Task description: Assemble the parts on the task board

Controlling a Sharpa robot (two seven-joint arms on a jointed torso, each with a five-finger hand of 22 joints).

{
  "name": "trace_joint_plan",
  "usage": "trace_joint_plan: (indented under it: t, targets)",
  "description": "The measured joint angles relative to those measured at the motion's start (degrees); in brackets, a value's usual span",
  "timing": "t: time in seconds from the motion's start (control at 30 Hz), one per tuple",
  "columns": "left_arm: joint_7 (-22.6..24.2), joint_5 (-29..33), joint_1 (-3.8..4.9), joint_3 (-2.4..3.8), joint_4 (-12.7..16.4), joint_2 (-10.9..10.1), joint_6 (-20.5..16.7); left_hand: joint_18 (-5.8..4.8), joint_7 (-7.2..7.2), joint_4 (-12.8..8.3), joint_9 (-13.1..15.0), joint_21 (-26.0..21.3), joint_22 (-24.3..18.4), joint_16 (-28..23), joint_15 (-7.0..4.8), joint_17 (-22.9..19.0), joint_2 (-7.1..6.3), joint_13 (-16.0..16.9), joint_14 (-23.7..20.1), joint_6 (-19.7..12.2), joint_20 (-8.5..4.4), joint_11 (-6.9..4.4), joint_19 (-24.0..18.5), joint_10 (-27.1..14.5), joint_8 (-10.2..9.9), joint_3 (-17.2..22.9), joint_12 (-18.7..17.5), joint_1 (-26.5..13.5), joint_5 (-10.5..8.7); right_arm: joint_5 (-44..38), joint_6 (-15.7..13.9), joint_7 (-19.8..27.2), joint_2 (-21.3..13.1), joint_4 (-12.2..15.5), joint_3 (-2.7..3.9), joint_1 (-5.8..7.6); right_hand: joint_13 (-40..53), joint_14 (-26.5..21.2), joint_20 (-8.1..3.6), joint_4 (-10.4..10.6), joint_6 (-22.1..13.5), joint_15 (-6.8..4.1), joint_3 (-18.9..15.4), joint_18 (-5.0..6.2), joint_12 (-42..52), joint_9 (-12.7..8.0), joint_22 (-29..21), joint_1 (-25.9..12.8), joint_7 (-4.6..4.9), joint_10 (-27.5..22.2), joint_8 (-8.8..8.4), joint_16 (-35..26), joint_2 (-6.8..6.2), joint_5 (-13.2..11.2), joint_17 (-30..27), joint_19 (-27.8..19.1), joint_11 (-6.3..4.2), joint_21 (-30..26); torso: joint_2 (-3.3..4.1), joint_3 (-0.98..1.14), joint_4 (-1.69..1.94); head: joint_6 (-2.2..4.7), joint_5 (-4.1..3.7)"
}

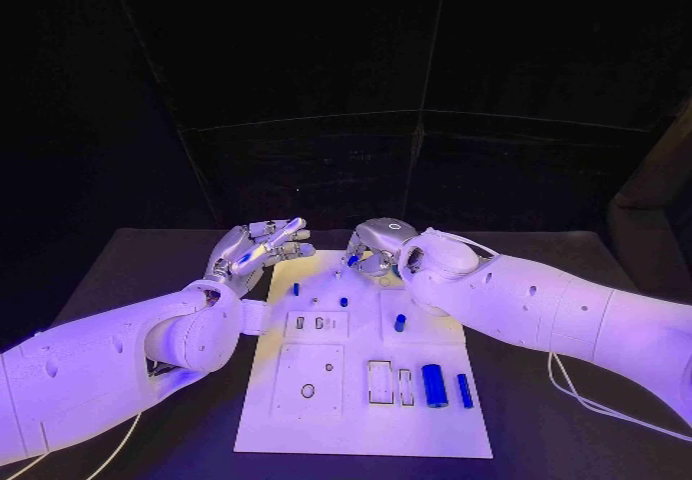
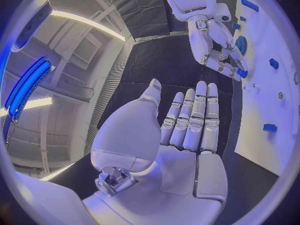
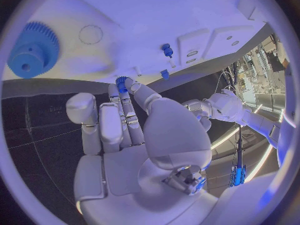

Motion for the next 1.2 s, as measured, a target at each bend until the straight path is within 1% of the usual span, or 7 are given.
trace_joint_plan:
  t: [0.07,0.27,0.6,0.77,0.83,0.97,1.2]
  targets:
    - [0.0,0.0,0.02,0.0,0.0,0.0,0.0,0.0,0.0,0.0,0.0,0.0,0.0,0.0,0.0,0.0,0.0,0.0,0.0,0.0,0.0,0.0,0.0,0.0,0.0,0.0,0.0,0.0,0.0,0.0,-0.1,-0.1,0.6,-0.5,0.0,0.09,0.0,0.0,0.0,0.0,0.0,0.0,0.0,0.0,0.0,0.0,0.0,-0.1,0.0,0.0,0.0,0.0,-0.06,0.0,0.0,0.0,0.0,0.0,0.11,-0.02,0.06,0.1,-0.01]
    - [-0.1,0.0,0.05,0.0,0.1,0.0,0.1,0.0,0.0,-0.2,0.0,0.0,0.0,-0.3,0.0,0.0,0.0,0.0,0.0,0.0,0.0,0.0,0.0,0.0,0.0,-0.2,0.0,0.0,0.0,-0.3,-0.7,-0.4,1.9,-1.8,0.0,0.16,0.0,0.0,0.22,0.3,-0.4,0.0,0.3,0.01,0.0,0.0,0.1,-0.1,0.04,-0.2,0.0,0.0,-0.06,-0.2,0.0,-0.2,-0.21,0.0,0.28,-0.08,0.19,0.03,-0.02]
    - [-0.1,0.0,0.07,0.0,0.0,0.0,0.1,0.0,0.0,-0.2,0.0,0.0,0.0,-0.3,0.0,0.0,0.0,0.0,0.0,0.0,0.0,0.0,0.0,0.0,0.0,-0.2,0.0,0.0,0.0,-1.2,-1.3,-1.0,2.7,-2.8,0.02,0.32,0.0,0.0,0.21,0.3,-0.4,0.0,0.3,0.01,0.0,0.0,0.2,-0.1,0.04,-0.2,0.0,0.2,-0.06,-0.2,0.0,-0.2,-0.21,0.2,0.32,-0.06,0.21,0.01,0.16]
    - [-0.2,0.0,0.08,0.0,0.0,0.0,0.1,0.0,0.0,-0.2,0.0,0.0,0.0,-0.3,0.0,0.0,0.0,0.0,0.0,0.0,0.0,0.0,0.0,0.0,0.0,-0.2,0.0,0.0,0.0,-1.6,-1.2,-1.3,3.4,-3.3,0.02,0.33,0.0,0.0,0.21,0.3,-0.4,0.0,0.6,0.01,0.0,0.0,0.2,-0.3,0.04,-0.2,0.0,0.2,-0.34,-0.5,0.1,-0.2,-0.21,0.2,0.37,-0.05,0.21,-0.04,-0.23]
    - [-0.2,0.0,0.11,0.0,0.0,0.0,0.1,0.0,0.0,-0.2,0.0,0.0,0.0,-0.3,0.0,0.0,0.0,0.0,0.0,0.0,0.0,0.0,0.0,0.0,0.0,-0.2,0.0,0.0,0.0,-1.8,-1.1,-1.4,3.6,-3.6,0.02,0.34,0.0,0.0,0.21,0.4,-0.4,0.0,0.8,0.01,0.0,0.0,0.2,-0.1,0.04,-0.2,0.0,0.2,-0.68,-0.5,0.1,-0.2,-0.2,0.2,0.42,-0.06,0.21,-0.11,-0.24]
    - [-0.3,0.0,0.14,0.0,0.1,0.0,0.1,0.0,0.0,-0.2,0.0,0.0,-0.1,-0.3,0.0,0.0,0.0,0.0,0.0,0.0,0.0,0.0,0.0,0.0,0.0,-0.2,0.0,0.0,0.0,-2.0,-0.7,-1.6,4.2,-4.4,0.01,0.36,0.0,0.0,0.21,0.5,-0.4,0.0,0.8,0.01,0.0,0.0,0.2,-0.1,0.04,-0.4,0.0,0.2,-0.67,-0.6,0.1,-0.2,0.0,0.2,0.46,-0.08,0.21,-0.29,-0.22]
    - [-0.3,0.0,0.19,0.0,0.2,0.0,0.1,0.0,0.0,-0.2,0.0,0.0,0.0,-0.3,0.0,0.0,0.0,0.0,0.0,0.0,0.0,0.0,0.0,0.0,0.0,-0.2,0.0,0.0,0.0,-2.5,-0.1,-2.1,4.6,-5.1,0.03,0.47,0.0,0.0,0.21,0.6,-0.4,0.0,1.0,0.01,0.0,0.0,0.2,-0.3,0.04,-0.4,0.0,0.5,-0.89,-0.9,0.0,-0.2,0.0,0.2,0.61,-0.12,0.21,-0.31,-0.1]
